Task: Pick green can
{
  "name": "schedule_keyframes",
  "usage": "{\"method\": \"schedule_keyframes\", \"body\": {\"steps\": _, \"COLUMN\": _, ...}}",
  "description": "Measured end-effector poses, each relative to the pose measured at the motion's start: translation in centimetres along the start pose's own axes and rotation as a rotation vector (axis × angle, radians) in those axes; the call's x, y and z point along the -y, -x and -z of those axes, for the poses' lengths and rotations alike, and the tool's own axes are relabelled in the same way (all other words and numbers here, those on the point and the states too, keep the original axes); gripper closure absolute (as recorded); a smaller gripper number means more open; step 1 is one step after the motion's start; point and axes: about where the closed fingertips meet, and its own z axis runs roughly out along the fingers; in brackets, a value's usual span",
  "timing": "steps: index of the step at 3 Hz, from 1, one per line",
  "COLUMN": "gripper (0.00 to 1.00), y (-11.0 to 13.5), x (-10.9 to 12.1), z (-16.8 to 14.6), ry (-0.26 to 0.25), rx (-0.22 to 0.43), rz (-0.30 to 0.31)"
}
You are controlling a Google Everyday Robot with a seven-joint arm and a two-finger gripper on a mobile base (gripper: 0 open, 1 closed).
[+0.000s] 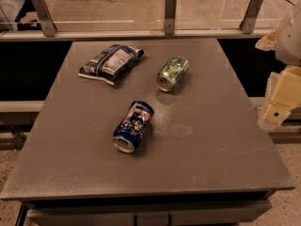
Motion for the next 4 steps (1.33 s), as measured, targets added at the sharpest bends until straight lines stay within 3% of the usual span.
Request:
{"method": "schedule_keyframes", "body": {"steps": 2, "gripper": 0.0, "y": 0.4, "x": 1.2, "z": -0.6, "ry": 0.017, "rx": -0.006, "rz": 0.025}}
{"method": "schedule_keyframes", "body": {"steps": 3, "gripper": 0.0, "y": 2.2, "x": 5.1, "z": -2.1, "ry": 0.006, "rx": -0.013, "rz": 0.143}}
{"method": "schedule_keyframes", "body": {"steps": 4, "gripper": 0.0, "y": 5.1, "x": 9.4, "z": -3.4, "ry": -0.048, "rx": 0.02, "rz": 0.339}}
